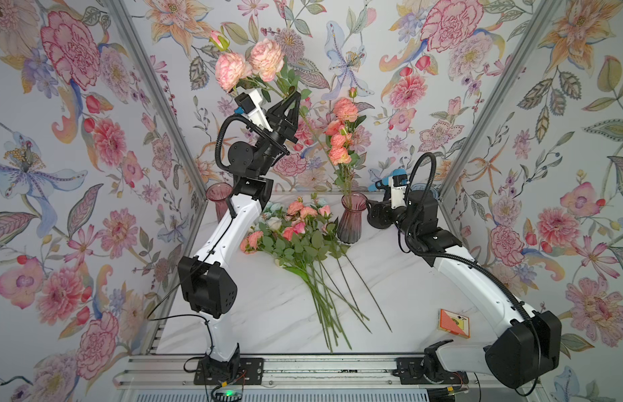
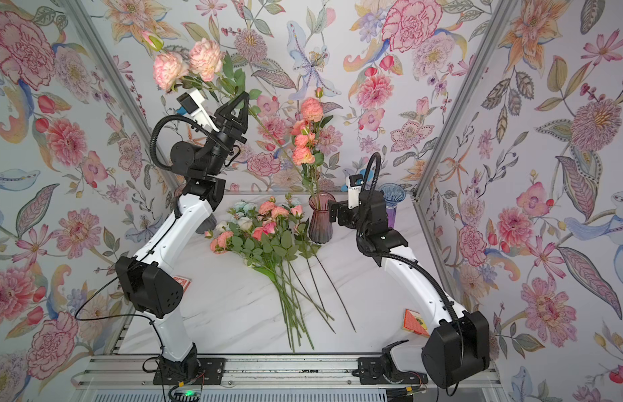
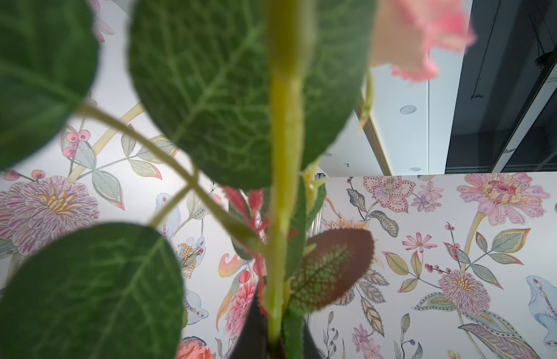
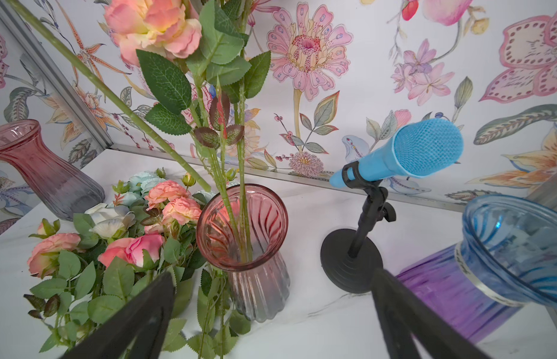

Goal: Place the pink flowers into the vase
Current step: Place the flower in the vase.

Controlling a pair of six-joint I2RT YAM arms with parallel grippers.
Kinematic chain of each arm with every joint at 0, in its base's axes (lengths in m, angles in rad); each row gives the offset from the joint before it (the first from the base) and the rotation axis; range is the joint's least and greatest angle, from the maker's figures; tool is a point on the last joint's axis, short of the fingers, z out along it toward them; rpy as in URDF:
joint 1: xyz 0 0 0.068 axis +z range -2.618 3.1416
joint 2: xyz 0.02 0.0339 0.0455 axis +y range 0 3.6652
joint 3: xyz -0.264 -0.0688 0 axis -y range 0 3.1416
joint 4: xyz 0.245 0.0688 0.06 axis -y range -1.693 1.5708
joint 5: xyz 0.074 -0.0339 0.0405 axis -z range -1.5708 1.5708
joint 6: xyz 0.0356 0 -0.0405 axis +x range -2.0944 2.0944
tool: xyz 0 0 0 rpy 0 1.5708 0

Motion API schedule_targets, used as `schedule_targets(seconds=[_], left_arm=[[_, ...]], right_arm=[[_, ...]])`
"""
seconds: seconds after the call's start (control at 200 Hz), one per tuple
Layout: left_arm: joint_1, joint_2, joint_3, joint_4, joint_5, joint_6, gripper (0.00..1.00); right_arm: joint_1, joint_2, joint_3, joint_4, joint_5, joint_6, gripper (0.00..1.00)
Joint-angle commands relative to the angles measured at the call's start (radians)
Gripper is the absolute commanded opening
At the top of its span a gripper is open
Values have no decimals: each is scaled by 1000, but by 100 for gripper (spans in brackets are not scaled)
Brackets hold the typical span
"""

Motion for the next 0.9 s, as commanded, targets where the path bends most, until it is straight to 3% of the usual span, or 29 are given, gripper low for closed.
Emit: schedule_targets(seconds=[0.0, 0.165, 0.6, 0.846, 0.891], left_arm=[[-29, 54, 11, 29, 18, -36, 0], [-52, 78, -31, 44, 16, -30, 0], [-92, 118, -301, 202, 12, 4, 0], [-139, 152, -360, 214, 9, 13, 0], [-144, 160, -364, 214, 11, 13, 5]], right_arm=[[-3, -1, -10, 14, -18, 24, 99], [-10, -20, -30, 14, -15, 27, 99], [-23, -15, -75, 42, -65, 61, 99], [-21, -2, -78, 49, -88, 76, 99], [-20, -2, -80, 49, -91, 76, 99]])
